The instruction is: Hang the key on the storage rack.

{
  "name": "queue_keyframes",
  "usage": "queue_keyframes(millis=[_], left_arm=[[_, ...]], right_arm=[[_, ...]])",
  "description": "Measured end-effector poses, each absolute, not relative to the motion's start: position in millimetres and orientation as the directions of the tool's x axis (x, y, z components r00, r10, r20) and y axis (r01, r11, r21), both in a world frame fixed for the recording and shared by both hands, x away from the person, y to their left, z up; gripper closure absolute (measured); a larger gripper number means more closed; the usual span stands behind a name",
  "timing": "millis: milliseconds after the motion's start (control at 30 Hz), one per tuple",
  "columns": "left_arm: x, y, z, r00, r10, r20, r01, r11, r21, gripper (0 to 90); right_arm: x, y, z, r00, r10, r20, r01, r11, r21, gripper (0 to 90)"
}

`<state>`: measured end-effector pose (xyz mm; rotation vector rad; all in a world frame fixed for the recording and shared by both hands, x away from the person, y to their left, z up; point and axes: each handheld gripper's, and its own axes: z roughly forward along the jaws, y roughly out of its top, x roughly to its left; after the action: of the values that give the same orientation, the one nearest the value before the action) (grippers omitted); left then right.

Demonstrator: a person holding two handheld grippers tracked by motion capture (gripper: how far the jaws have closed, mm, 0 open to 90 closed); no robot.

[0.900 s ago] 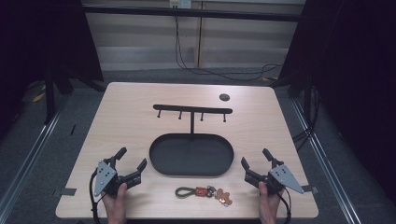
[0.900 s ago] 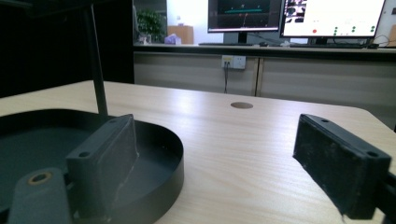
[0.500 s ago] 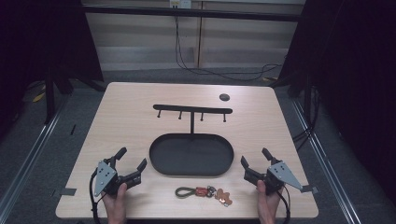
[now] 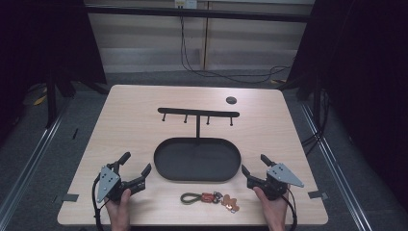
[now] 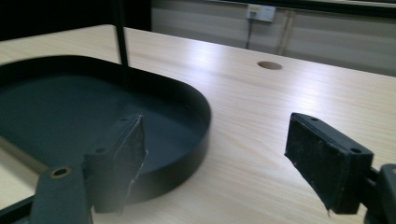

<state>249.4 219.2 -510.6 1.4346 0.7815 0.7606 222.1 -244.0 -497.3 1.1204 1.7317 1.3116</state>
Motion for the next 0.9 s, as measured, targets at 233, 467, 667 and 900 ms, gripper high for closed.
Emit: queue_keyframes(millis=[233,467,667,900], left_arm=[[249,219,-511,0.55,0.835,-0.009,0.014,0.002,1.0,15.8],[249,219,-511,0.554,0.832,-0.007,0.014,-0.001,1.0,15.8],[249,219,-511,0.554,0.833,-0.007,0.014,-0.001,1.0,15.8],[249,219,-510,0.555,0.832,-0.007,0.015,-0.002,1.0,15.9]], right_arm=[[220,-239,-478,-0.497,0.868,-0.021,0.339,0.216,0.915,26.2],[219,-230,-456,-0.577,0.816,0.022,0.361,0.23,0.904,35.1],[221,-220,-436,-0.668,0.743,0.047,0.382,0.287,0.878,44.7],[235,-195,-424,-0.808,0.566,0.165,0.455,0.42,0.785,57.5]])
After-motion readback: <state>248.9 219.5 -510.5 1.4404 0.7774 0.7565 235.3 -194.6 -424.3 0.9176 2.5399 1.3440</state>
